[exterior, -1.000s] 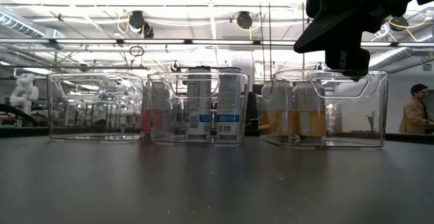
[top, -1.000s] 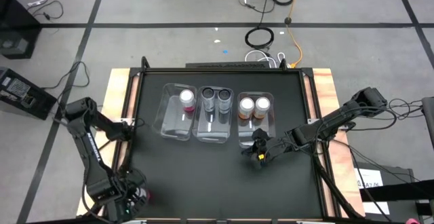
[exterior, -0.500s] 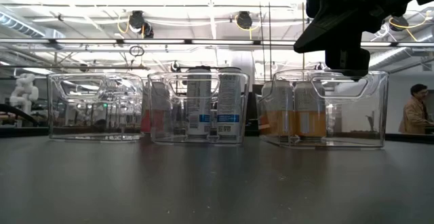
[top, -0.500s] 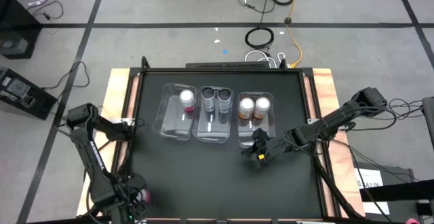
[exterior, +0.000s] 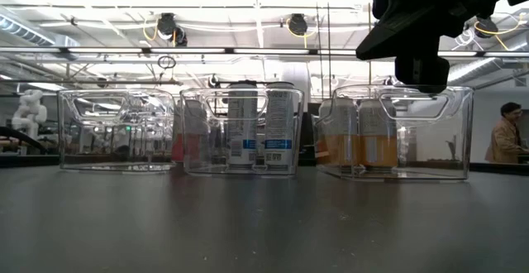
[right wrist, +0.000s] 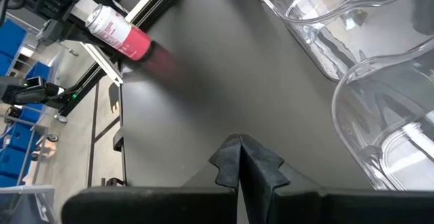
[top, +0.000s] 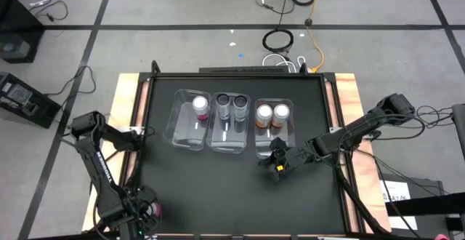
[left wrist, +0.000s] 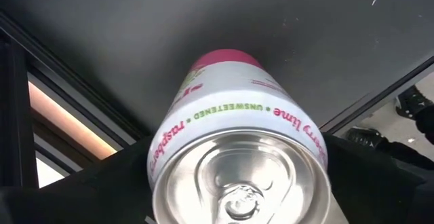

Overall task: Sort soda cans
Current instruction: Put the pink-white soda can into the left transparent bin

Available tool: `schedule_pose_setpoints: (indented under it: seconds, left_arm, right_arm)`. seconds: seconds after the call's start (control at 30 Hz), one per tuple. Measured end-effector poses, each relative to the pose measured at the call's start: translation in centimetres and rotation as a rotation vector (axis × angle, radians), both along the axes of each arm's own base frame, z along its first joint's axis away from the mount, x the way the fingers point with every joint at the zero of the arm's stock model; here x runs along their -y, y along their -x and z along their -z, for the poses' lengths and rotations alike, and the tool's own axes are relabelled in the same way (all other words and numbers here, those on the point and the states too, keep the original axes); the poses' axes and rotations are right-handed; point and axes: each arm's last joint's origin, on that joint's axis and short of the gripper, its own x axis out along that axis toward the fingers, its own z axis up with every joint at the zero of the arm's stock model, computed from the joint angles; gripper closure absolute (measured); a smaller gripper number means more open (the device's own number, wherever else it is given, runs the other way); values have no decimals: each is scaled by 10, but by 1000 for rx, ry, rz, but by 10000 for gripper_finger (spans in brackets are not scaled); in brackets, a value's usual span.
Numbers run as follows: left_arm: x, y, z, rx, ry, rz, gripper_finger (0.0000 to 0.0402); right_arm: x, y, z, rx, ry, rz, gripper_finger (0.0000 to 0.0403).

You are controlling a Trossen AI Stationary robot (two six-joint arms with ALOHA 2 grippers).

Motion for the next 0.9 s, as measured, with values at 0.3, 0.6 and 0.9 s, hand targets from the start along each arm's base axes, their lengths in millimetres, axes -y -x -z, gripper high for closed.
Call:
schedule_pose_setpoints:
  seconds: [0.3,0.6,0.9]
  left_arm:
    - [0,0,0,2,0,-1,96]
    - [0,-1,0,9,-1,-28,65]
    - [0,-1,0,9,-1,-32,93]
  right_arm:
    - [0,0,0,0,0,0,403]
    - [0,0,0,0,1,0,403]
    - [0,0,0,0,7,-4,403]
